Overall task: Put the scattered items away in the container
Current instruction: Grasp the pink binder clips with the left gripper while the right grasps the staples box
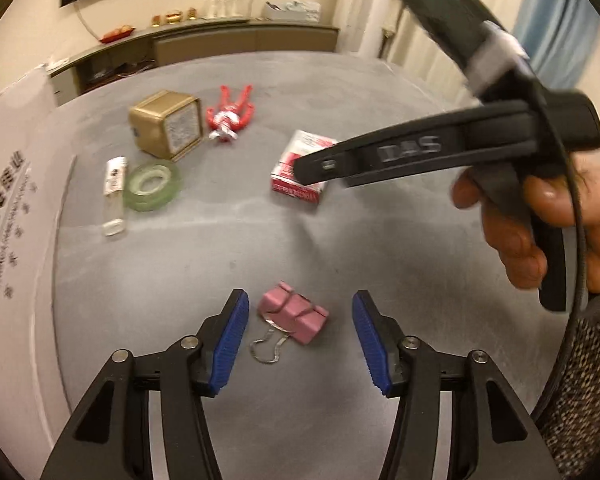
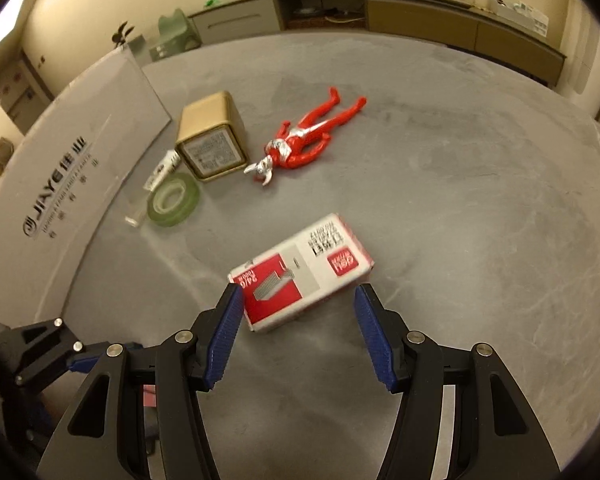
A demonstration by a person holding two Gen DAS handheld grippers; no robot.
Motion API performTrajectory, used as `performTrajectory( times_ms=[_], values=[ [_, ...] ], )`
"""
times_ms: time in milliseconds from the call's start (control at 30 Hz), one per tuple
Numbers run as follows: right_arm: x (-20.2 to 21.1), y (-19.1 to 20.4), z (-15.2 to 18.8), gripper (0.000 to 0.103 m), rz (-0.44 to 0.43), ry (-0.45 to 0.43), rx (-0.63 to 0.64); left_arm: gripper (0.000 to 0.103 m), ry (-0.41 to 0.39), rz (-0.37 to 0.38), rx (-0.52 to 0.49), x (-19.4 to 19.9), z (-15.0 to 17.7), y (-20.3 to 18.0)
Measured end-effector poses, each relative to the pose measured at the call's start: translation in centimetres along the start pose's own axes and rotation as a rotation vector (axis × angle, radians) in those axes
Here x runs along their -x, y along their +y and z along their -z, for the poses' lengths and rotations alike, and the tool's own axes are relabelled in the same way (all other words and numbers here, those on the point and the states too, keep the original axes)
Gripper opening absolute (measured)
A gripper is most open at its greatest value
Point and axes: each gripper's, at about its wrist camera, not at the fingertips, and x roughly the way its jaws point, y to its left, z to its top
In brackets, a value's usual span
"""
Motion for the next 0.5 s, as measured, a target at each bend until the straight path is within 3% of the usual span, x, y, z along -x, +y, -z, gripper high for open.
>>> performTrajectory(
  times_ms=[133, 233, 400, 500],
  values=[
    [1.1, -2.6, -0.6, 0.059, 0.093, -0.015, 0.006, 0.039, -0.004, 0.023, 0.024, 0.2, -0.1, 0.4],
    [2.0, -4.2, -0.9, 0.061, 0.066, -0.036, -0.059, 0.039, -0.009, 0.026, 0.023, 0.3, -0.2, 0.5],
    [1.6, -3.0, -1.5, 0.061, 0.068, -0.072, -0.094, 0.04, -0.016, 0.021, 0.0, 0.5, 0.3, -0.2],
    [-0.2, -2.3, -1.5, 0.062, 0.166, -0.037, -0.07, 0.04, -0.011, 0.018, -0.017, 0.2, 0.2, -0.5]
  ],
)
